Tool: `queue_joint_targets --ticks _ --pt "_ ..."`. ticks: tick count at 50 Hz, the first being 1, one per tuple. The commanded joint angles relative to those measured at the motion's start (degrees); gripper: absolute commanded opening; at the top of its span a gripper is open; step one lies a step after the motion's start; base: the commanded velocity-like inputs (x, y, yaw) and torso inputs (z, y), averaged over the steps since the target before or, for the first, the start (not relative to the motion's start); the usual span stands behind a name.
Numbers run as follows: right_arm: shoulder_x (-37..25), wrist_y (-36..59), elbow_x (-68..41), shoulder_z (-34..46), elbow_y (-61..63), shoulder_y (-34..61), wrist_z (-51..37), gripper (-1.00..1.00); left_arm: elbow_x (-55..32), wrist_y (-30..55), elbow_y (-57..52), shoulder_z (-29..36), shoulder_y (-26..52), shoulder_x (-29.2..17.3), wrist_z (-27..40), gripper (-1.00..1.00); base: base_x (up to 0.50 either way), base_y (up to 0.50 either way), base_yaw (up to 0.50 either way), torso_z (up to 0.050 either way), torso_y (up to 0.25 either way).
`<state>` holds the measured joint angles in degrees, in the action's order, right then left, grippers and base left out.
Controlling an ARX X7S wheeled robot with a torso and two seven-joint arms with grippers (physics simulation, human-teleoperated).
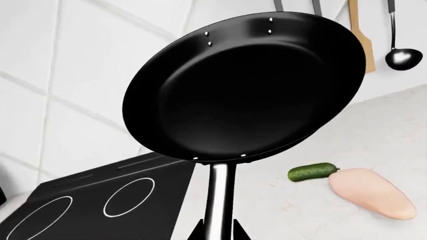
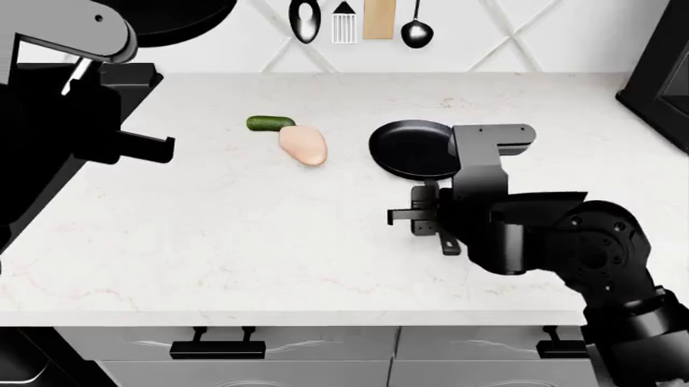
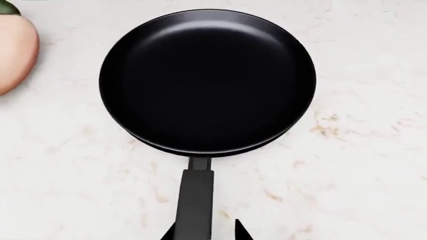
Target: Place both pans onto different burners. Then place the pickle and the chicken breast on different pans.
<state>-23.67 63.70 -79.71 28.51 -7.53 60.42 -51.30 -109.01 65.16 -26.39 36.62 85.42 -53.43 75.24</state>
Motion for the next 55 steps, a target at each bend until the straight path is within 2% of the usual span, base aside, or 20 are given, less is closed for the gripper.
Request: queue_joint_targets --ticks 1,8,13,19,27,37,48,55 --pt "-0.25 0.54 -1.24 2.7 -1.41 -2.96 1.29 -1.0 3.53 0.05 0.12 -1.98 1.62 -0.66 0.53 -1.0 0.0 0.0 0.0 0.0 0.0" --pt "0.39 -1.88 -1.12 1.4 0.44 -2.47 1.85 -1.0 3.38 -0.07 -0.11 -1.76 1.58 -0.8 0.8 -1.0 0.0 0.0 0.0 0.0 0.0" --pt "-0.58 -5.62 5.96 3.66 3.13 -0.52 4.84 -1.0 3.71 -0.15 -0.09 -1.66 1.39 -0.92 0.58 -1.0 0.0 0.0 0.0 0.0 0.0" --pt "-1.54 -10.64 8.49 -0.02 4.52 -0.18 -0.01 -1.0 3.95 -0.43 -0.21 -1.58 1.01 -1.08 0.45 -1.0 0.0 0.0 0.0 0.0 0.002" --pt "-3.31 -11.5 8.85 -2.1 8.17 1.82 -3.11 -1.0 3.52 -0.34 -0.13 -1.29 1.46 -1.12 0.85 -1.0 0.0 0.0 0.0 0.001 0.004" --pt "-7.69 -0.89 0.81 -1.83 17.24 10.16 -5.28 -1.0 2.59 -0.19 -0.21 -1.21 2.06 -1.9 1.29 -1.0 0.0 0.0 0.0 0.001 0.004" --pt "-11.64 6.03 -4.03 -1.11 24.39 16.37 -8.27 -1.0 2.35 -0.29 -0.42 -1.37 2.4 -2.65 1.04 -1.0 -0.01 0.0 0.0 0.001 0.005" --pt "-11.97 7.85 -6.77 -0.65 25.47 17.33 -9.29 -1.0 2.67 -0.99 -0.88 -1.76 1.5 -3.69 0.53 -1.0 -0.47 -0.02 0.0 0.001 0.003"
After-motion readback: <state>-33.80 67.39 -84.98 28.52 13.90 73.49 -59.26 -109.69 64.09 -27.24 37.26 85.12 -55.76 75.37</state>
